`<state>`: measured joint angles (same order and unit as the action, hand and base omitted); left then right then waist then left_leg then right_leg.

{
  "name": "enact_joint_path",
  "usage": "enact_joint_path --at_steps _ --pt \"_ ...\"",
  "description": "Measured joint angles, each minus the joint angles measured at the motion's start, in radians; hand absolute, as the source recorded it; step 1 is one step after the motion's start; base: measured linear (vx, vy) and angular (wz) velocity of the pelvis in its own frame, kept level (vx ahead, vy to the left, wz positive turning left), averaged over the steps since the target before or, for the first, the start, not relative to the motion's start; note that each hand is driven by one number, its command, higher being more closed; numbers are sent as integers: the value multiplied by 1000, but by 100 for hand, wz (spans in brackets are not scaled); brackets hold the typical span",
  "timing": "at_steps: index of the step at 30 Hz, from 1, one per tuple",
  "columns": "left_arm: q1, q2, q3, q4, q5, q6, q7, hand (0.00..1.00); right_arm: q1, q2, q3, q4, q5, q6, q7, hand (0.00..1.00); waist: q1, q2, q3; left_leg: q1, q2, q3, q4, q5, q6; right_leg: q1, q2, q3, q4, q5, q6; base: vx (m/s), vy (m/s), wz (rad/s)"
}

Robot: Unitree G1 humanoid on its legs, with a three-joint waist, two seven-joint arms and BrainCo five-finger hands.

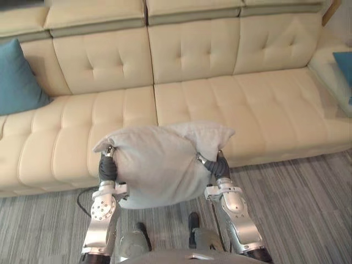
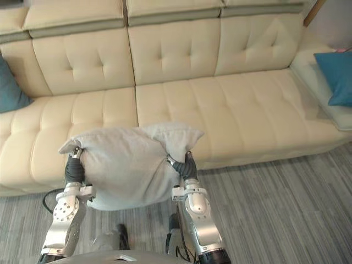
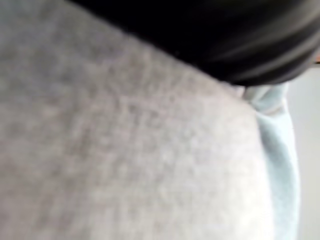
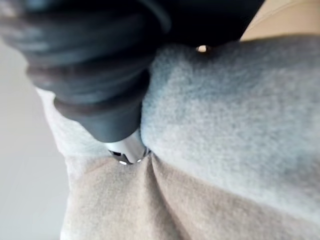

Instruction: Pick up cushions and gather them together orderly.

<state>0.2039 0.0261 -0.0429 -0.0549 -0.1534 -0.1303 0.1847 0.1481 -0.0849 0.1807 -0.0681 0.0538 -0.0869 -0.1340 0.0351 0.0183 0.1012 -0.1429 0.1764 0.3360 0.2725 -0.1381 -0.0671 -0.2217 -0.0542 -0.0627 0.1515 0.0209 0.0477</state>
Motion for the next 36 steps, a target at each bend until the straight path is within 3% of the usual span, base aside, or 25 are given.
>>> enact_joint_path --at_steps 6,9,12,14,18,21,23,24,26,27,28,29,30,32,36 --pt "28 -3 -10 0 -20 3 -50 100 22 18 -40 6 -1 0 26 100 -4 -9 -20 60 -41 -16 -53 6 8 82 -13 46 -116 65 15 41 60 -17" --pt "46 4 -12 -4 -20 3 -62 100 57 44 -44 6 -1 0 26 100 -8 -26 -35 89 -55 -7 -66 -1 15 89 -16 84 -130 78 22 -39 65 -32" --pt "67 5 -25 -9 -19 4 -62 100 80 44 -47 7 -1 1 31 100 -7 -47 -45 91 -57 20 -40 -30 18 79 -16 123 -129 79 21 -68 39 -36" --pt "68 5 -35 -12 -19 6 -62 100 83 43 -57 7 -1 1 33 100 -11 -48 -45 88 -57 21 -8 -59 18 76 -16 137 -117 76 23 -95 47 -29" --pt "63 4 -40 -55 -17 8 -62 100 69 41 -66 17 -1 1 37 100 -12 -56 -31 56 -67 -2 109 -137 38 -20 -25 161 107 -29 25 -96 103 -17" --pt "58 5 -35 -55 -17 9 -56 100 9 38 -61 97 -1 0 40 100 -13 -57 -10 67 -77 -6 162 -178 60 -78 -63 66 292 -47 -3 -53 78 -1" --pt "57 6 -30 -60 -18 9 -55 100 -14 37 -60 115 -1 0 41 100 -14 -52 5 71 -83 -10 161 -181 72 -77 -82 22 298 -38 -21 -54 68 10" --pt "46 13 -28 -62 -18 9 -51 100 -37 36 -56 131 -1 0 42 100 -20 -47 24 70 -82 -32 159 -175 94 -83 -90 -7 320 -37 -48 -32 45 22" --pt "29 23 -27 -61 -18 9 -43 100 -46 35 -55 134 -1 0 43 100 -25 -36 38 63 -81 -61 153 -174 100 -93 -81 -29 289 -84 -43 -8 -1 40" --pt "15 41 -27 -61 -18 9 -39 100 -48 32 -52 134 -1 0 45 100 -29 -45 33 52 -84 -84 140 -172 99 -90 -65 -32 163 -73 -28 65 -101 71" --pt "9 53 -27 -61 -18 9 -37 100 -47 31 -46 134 -1 0 45 100 -45 -59 27 47 -100 -115 127 -173 75 -81 -57 -21 85 -8 -10 72 -99 72" --pt "9 51 -29 -61 -18 9 -37 100 -47 26 -45 134 -1 0 45 100 -52 -65 23 49 -102 -127 124 -172 68 -72 -56 -20 75 17 -2 187 -160 64" --pt "9 47 -39 -61 -17 9 -37 100 -50 8 -46 133 0 0 45 100 -54 -53 27 55 -99 -146 119 -173 51 -63 -45 -20 76 40 -5 233 -106 29" --pt "10 31 -49 -60 -10 9 -39 100 -51 -28 -46 131 0 0 50 100 -48 5 12 55 -59 -166 82 -167 13 -77 -17 -59 112 1 -21 375 -141 19" --pt "12 30 -53 -60 0 9 -61 100 1 -33 -48 78 21 1 62 100 -58 24 -4 109 -3 -226 30 -118 -39 -4 33 -126 89 -53 -56 353 -143 31"
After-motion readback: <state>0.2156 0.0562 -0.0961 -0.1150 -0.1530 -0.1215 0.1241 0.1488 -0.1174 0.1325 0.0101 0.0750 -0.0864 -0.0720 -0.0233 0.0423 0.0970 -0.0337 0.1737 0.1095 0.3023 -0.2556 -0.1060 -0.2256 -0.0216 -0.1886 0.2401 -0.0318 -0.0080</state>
